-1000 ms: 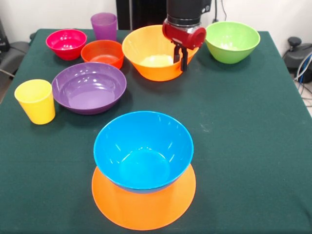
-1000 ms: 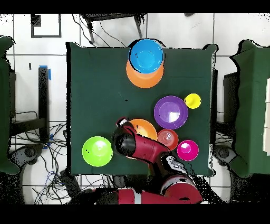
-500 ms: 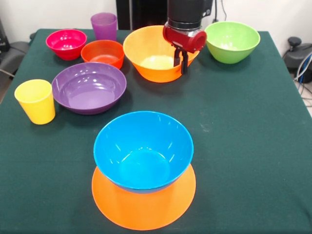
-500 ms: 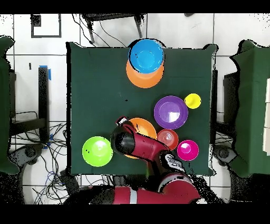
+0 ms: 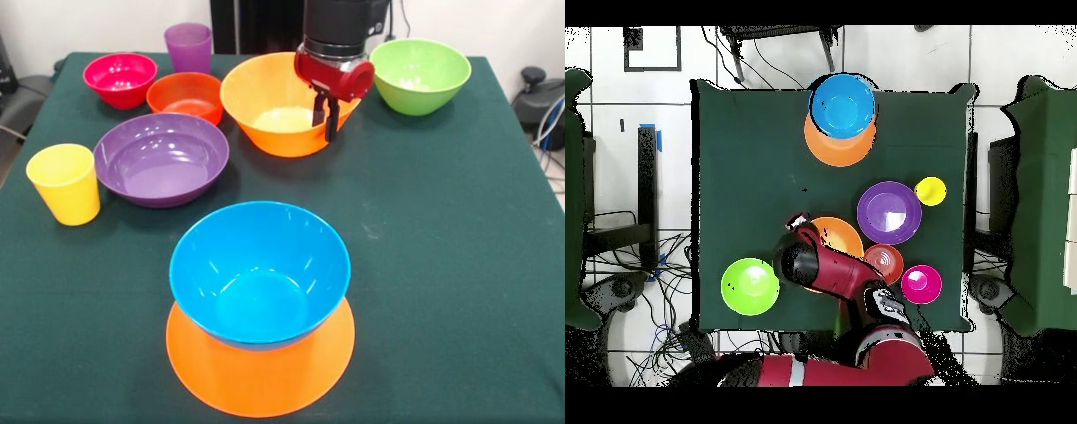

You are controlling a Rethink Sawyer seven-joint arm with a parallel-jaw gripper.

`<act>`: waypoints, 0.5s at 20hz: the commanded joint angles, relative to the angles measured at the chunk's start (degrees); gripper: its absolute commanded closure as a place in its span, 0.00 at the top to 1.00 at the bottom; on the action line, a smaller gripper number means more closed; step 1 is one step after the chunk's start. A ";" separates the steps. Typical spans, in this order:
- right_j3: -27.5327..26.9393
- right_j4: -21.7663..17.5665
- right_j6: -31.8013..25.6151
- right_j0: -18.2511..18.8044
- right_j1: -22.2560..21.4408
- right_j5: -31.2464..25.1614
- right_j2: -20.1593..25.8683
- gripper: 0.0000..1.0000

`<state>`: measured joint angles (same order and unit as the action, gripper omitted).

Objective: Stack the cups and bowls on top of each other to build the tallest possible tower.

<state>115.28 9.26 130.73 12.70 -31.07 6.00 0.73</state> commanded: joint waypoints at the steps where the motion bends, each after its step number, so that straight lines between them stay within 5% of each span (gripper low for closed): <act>1: -10.14 4.11 7.59 -1.28 5.11 -0.42 4.22 0.00; 8: -10.58 4.41 7.04 -2.83 4.90 -0.09 2.95 0.00; 9: -10.66 4.23 6.93 -3.14 4.91 0.33 2.60 1.00; 10: -10.75 4.28 6.83 -3.26 4.91 0.07 2.42 1.00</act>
<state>112.40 10.89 130.73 11.15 -30.03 6.05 -0.17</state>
